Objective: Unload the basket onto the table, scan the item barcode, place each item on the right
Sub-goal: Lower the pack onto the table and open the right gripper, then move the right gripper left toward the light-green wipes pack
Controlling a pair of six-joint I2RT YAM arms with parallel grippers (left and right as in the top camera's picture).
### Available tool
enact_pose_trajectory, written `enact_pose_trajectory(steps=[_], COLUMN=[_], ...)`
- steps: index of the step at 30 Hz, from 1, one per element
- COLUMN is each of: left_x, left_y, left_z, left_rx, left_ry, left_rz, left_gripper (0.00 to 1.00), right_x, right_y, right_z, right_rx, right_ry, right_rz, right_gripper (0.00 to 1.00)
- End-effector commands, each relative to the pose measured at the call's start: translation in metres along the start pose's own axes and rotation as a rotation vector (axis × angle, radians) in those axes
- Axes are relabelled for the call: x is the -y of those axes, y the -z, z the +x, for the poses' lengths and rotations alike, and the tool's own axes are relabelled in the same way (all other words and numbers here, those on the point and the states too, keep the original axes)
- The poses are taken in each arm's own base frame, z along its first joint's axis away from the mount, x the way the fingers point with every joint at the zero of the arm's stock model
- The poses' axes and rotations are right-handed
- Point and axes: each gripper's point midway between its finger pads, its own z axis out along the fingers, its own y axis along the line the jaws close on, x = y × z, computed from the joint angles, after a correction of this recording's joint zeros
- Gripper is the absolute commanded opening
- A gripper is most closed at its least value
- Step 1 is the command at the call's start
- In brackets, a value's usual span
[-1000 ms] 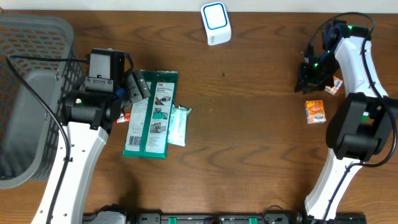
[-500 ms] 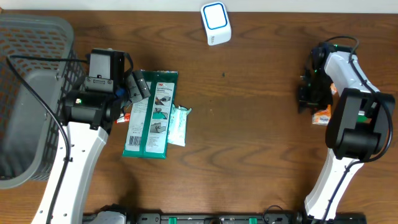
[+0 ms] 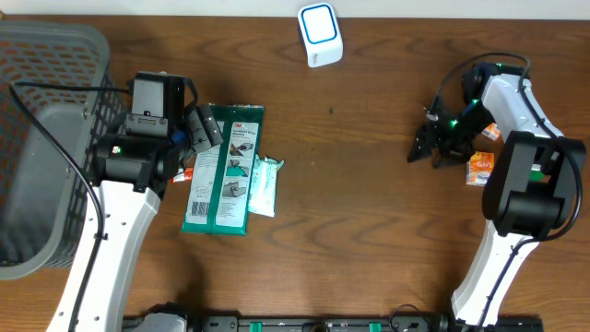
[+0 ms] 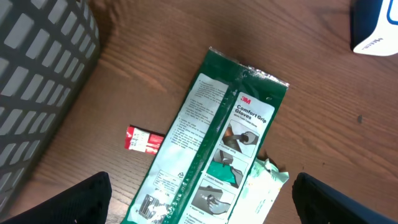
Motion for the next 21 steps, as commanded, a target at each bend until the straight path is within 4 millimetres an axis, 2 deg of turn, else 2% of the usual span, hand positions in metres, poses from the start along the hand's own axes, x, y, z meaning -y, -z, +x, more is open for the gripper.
enact_pose_trajectory(steps=[1, 8, 13, 16, 21], left_x=[-0.001, -0.001, -0.001, -0.001, -0.001], left_y=[0.004, 0.004, 0.004, 0.004, 0.004], left_z=[-0.006, -0.006, -0.006, -0.006, -0.006], left_rx=[0.020, 0.020, 0.020, 0.019, 0.020], left_ry=[-0.012, -0.012, -0.012, -0.012, -0.012], left_rz=[-0.006, -0.006, -0.006, -0.006, -0.006], left_gripper=[0.93, 0.93, 0.93, 0.93, 0.93], right_x=[-0.035, -0.062, -0.091, -0.115, -0.174], right_y=[0.003, -0.012, -0.028, -0.038, -0.059], right_z=[-0.005, 0.004, 0.009, 0.010, 0.011], right_rx=[0.026, -0.032, -0.068, -0.072, -0.056], right_ry=[0.085, 0.145, 0.227, 0.289, 0.386], right_rz=[-0.128, -0.115, -0.096, -0.116, -0.203], right_gripper=[0.69, 0.76, 0.78, 0.79, 0.80])
